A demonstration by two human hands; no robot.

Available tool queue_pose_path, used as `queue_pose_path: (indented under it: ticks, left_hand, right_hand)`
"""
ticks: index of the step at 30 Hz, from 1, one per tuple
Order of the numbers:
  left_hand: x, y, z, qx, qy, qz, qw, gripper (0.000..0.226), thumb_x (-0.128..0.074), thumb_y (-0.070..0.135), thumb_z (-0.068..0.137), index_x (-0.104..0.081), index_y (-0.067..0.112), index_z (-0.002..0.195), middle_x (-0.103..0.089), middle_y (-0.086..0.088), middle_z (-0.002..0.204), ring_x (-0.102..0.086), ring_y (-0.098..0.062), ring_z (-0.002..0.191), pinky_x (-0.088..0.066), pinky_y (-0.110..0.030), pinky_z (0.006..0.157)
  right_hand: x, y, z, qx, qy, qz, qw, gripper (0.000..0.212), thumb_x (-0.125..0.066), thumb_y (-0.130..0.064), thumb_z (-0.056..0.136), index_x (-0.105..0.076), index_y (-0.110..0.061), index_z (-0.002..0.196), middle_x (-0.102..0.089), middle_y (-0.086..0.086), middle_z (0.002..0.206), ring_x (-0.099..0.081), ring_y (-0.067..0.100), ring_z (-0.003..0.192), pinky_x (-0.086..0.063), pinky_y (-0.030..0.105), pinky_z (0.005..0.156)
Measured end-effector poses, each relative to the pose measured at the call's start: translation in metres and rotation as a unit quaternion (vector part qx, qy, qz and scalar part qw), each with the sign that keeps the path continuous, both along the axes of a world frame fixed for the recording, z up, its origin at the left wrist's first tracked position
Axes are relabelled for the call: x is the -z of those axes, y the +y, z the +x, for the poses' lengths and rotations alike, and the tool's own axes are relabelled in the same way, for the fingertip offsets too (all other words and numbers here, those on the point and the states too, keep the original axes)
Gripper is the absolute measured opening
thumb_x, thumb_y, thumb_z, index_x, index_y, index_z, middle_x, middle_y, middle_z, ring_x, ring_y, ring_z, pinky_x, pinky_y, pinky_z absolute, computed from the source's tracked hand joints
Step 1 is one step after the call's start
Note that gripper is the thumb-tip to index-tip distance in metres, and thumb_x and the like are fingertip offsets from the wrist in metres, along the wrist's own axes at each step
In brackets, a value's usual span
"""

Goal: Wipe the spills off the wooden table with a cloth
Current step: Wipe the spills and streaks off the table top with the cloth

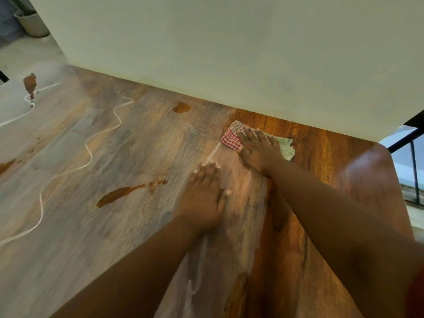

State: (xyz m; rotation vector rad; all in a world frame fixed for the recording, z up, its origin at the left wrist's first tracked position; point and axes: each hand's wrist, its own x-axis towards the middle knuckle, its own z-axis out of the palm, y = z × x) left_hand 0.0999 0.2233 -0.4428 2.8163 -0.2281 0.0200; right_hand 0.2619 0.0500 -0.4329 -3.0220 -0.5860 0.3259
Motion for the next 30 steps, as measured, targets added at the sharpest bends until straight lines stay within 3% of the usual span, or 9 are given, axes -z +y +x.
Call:
queue_pose_path:
  ticks: [6,9,17,23,30]
  left_hand:
    - [0.008,0.047,-0.013,-0.054,0.021,0.039,0.998,0.068,-0.013,0.052,0.098,-0.001,0.013,0.152,-0.002,-0.007,0.161,0.012,-0.012,0.143,0.009,-0.033,0.116]
    - [0.008,0.045,-0.009,-0.05,0.026,0.042,0.997,0.066,-0.013,0.05,0.098,-0.005,0.013,0.152,-0.004,-0.006,0.161,0.006,-0.019,0.147,0.005,-0.037,0.119]
    - [0.005,0.044,-0.013,-0.06,0.026,0.024,0.998,0.064,-0.018,0.047,0.1,-0.004,0.014,0.153,-0.002,-0.004,0.161,0.006,-0.019,0.147,0.007,-0.035,0.118]
    - [0.004,0.044,-0.011,-0.052,0.031,0.025,0.998,0.064,-0.017,0.047,0.1,-0.006,0.013,0.152,-0.003,-0.005,0.161,0.005,-0.02,0.147,0.002,-0.039,0.12]
    - [0.007,0.046,-0.013,-0.054,0.021,0.017,0.998,0.064,-0.016,0.049,0.099,-0.005,0.015,0.153,-0.002,-0.004,0.161,0.008,-0.019,0.147,0.006,-0.037,0.118]
  right_hand:
    - [-0.002,0.005,0.003,0.019,-0.005,-0.003,1.0,0.056,-0.016,-0.044,0.101,0.0,-0.034,0.154,0.003,-0.004,0.163,0.002,0.022,0.148,0.001,0.047,0.115]
    - [-0.002,0.003,-0.028,0.004,-0.006,0.003,1.0,0.057,-0.017,-0.044,0.102,0.0,-0.032,0.154,0.002,-0.002,0.163,0.002,0.024,0.148,0.001,0.048,0.116]
    - [0.004,-0.018,-0.122,-0.08,0.017,-0.001,0.997,0.058,-0.004,-0.053,0.098,0.013,-0.037,0.151,0.014,-0.005,0.16,0.017,0.018,0.146,0.015,0.043,0.113]
    - [0.0,-0.007,-0.098,-0.031,-0.002,-0.001,1.0,0.056,-0.016,-0.045,0.102,0.008,-0.035,0.153,0.011,-0.005,0.162,0.012,0.018,0.147,0.008,0.043,0.115]
    - [0.0,0.003,-0.125,-0.002,0.003,0.006,1.0,0.058,-0.011,-0.047,0.101,0.012,-0.033,0.152,0.013,-0.001,0.161,0.015,0.021,0.146,0.013,0.046,0.115]
